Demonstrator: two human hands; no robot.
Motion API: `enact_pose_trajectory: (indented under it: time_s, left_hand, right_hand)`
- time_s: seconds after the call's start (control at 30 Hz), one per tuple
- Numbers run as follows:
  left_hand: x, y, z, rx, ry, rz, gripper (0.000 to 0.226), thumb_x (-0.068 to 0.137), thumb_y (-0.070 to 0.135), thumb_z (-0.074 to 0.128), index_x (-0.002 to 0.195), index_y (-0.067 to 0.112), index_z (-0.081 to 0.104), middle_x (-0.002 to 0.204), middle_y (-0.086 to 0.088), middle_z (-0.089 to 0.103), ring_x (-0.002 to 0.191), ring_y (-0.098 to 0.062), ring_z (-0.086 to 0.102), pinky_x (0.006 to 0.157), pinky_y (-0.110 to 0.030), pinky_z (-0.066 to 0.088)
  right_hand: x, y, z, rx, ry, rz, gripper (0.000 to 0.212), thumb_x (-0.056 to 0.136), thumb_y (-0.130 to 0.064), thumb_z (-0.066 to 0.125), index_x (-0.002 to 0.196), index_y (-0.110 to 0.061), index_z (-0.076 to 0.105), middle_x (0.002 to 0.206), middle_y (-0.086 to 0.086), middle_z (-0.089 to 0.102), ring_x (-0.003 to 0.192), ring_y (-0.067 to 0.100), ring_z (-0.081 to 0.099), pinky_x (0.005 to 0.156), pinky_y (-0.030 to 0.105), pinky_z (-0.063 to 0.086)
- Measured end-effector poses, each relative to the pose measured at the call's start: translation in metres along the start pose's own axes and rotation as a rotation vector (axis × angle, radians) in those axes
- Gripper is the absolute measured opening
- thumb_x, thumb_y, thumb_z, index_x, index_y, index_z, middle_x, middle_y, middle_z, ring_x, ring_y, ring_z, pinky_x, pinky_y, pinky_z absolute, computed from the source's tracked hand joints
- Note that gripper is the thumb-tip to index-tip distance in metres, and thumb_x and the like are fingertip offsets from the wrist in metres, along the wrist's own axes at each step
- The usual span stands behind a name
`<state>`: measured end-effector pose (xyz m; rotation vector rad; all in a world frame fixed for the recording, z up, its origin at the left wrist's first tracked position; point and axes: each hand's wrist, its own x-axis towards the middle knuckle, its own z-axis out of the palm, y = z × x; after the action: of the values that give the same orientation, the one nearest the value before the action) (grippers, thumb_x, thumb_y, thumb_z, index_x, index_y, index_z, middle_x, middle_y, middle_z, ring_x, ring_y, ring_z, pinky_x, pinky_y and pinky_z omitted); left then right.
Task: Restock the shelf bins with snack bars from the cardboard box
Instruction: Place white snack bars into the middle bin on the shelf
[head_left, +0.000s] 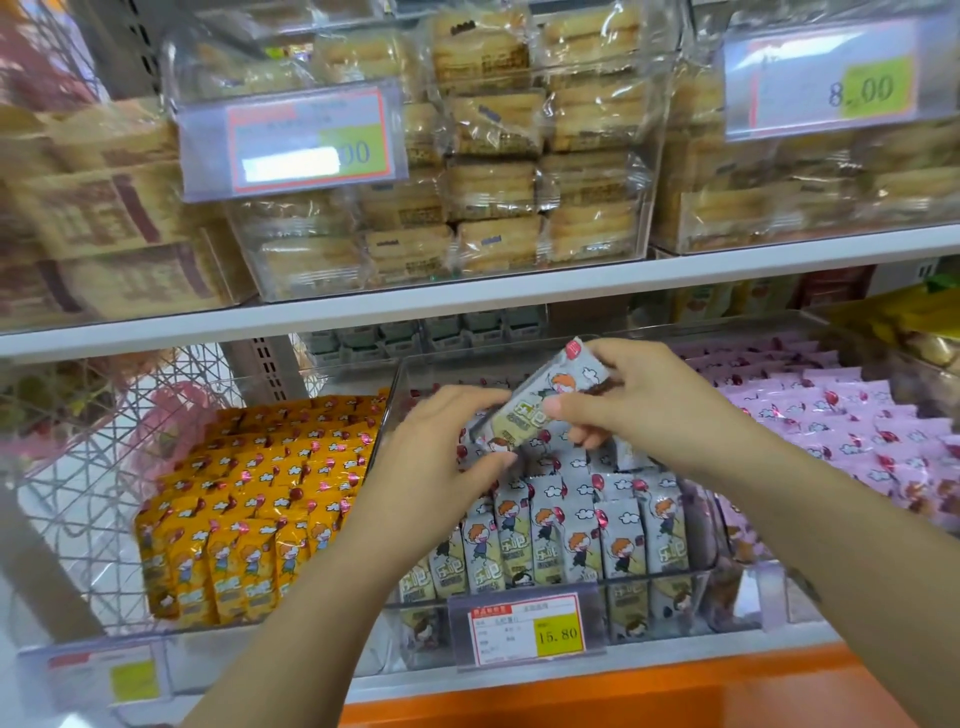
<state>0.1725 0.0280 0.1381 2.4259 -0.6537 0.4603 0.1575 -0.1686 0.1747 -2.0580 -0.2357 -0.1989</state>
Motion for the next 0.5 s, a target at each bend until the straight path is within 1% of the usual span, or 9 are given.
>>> enact_pose_trajectory:
  time_s: [0.07, 0.1, 0.13, 0.2, 0.27, 0.33, 0.4, 0.47, 0.5]
  left_hand:
    - [-0.002, 0.002, -0.002, -0.111, -0.036, -0.054, 0.045, 0.084, 0.034, 0.068, 0.125, 0.043, 0.052, 0.111, 0.031, 0.051, 0.101, 0.011, 0.049, 0.088, -0.014, 0.042]
    - [-0.003, 0.002, -0.002, -0.171, -0.062, -0.086, 0.043, 0.083, 0.033, 0.069, 0.122, 0.044, 0.053, 0.110, 0.032, 0.054, 0.098, 0.011, 0.052, 0.084, -0.015, 0.046]
    - [-0.004, 0.002, -0.003, -0.223, -0.096, -0.111, 0.043, 0.083, 0.033, 0.070, 0.121, 0.045, 0.053, 0.110, 0.030, 0.056, 0.097, 0.009, 0.055, 0.081, -0.020, 0.051]
    - [-0.005, 0.003, -0.006, -0.336, -0.183, -0.150, 0.046, 0.082, 0.028, 0.073, 0.120, 0.044, 0.053, 0.109, 0.022, 0.059, 0.092, -0.002, 0.063, 0.077, -0.030, 0.057]
    - [-0.005, 0.003, -0.009, -0.440, -0.243, -0.190, 0.047, 0.080, 0.025, 0.074, 0.119, 0.040, 0.054, 0.102, 0.015, 0.061, 0.087, -0.006, 0.066, 0.077, -0.031, 0.058]
    - [-0.004, 0.002, -0.012, -0.438, -0.256, -0.213, 0.046, 0.079, 0.029, 0.075, 0.119, 0.038, 0.054, 0.096, 0.013, 0.065, 0.084, -0.004, 0.067, 0.076, -0.027, 0.056]
    - [-0.004, 0.001, -0.012, -0.383, -0.273, -0.225, 0.046, 0.079, 0.033, 0.074, 0.119, 0.039, 0.052, 0.094, 0.013, 0.068, 0.079, -0.001, 0.068, 0.068, -0.019, 0.051]
    - [-0.005, 0.004, -0.009, -0.321, -0.333, -0.244, 0.043, 0.081, 0.033, 0.072, 0.115, 0.043, 0.048, 0.088, 0.012, 0.071, 0.074, -0.002, 0.068, 0.064, -0.020, 0.052]
    - [-0.007, 0.006, -0.006, -0.289, -0.380, -0.251, 0.043, 0.082, 0.032, 0.071, 0.115, 0.044, 0.046, 0.086, 0.012, 0.072, 0.073, -0.002, 0.068, 0.068, -0.023, 0.054]
  right_hand:
    - [0.001, 0.001, 0.001, 0.040, -0.003, 0.001, 0.017, 0.083, -0.023, 0.071, 0.098, -0.016, 0.066, 0.072, 0.001, 0.071, 0.059, 0.006, 0.065, 0.065, 0.027, 0.055]
    - [0.001, 0.002, 0.001, 0.051, -0.005, 0.005, 0.020, 0.084, -0.023, 0.070, 0.101, -0.017, 0.064, 0.075, -0.001, 0.070, 0.059, 0.006, 0.065, 0.064, 0.026, 0.054]
    - [0.002, 0.003, 0.002, 0.051, -0.008, 0.011, 0.024, 0.083, -0.024, 0.071, 0.105, -0.021, 0.061, 0.078, -0.003, 0.070, 0.061, 0.006, 0.065, 0.065, 0.026, 0.054]
    - [0.001, 0.002, 0.001, 0.031, -0.032, -0.001, 0.032, 0.082, -0.024, 0.072, 0.109, -0.027, 0.056, 0.085, -0.007, 0.072, 0.068, 0.006, 0.066, 0.072, 0.029, 0.055]
    - [0.000, -0.001, -0.001, 0.018, -0.111, -0.058, 0.030, 0.081, -0.020, 0.073, 0.106, -0.027, 0.059, 0.089, -0.008, 0.072, 0.075, 0.004, 0.067, 0.077, 0.025, 0.054]
    - [-0.003, -0.003, -0.001, -0.024, -0.218, -0.098, 0.028, 0.080, -0.017, 0.075, 0.103, -0.026, 0.062, 0.091, -0.010, 0.072, 0.079, 0.002, 0.067, 0.075, 0.018, 0.052]
    - [-0.005, 0.000, 0.006, -0.171, -0.307, -0.107, 0.027, 0.078, -0.020, 0.076, 0.100, -0.028, 0.062, 0.088, -0.011, 0.071, 0.077, 0.003, 0.065, 0.070, 0.017, 0.051]
    - [-0.007, 0.009, 0.016, -0.367, -0.385, -0.117, 0.023, 0.079, -0.023, 0.076, 0.098, -0.028, 0.064, 0.078, -0.013, 0.062, 0.066, -0.006, 0.056, 0.060, 0.012, 0.045]
    - [-0.008, 0.013, 0.019, -0.439, -0.413, -0.120, 0.024, 0.079, -0.025, 0.075, 0.100, -0.028, 0.065, 0.075, -0.017, 0.057, 0.063, -0.010, 0.052, 0.057, 0.009, 0.040]
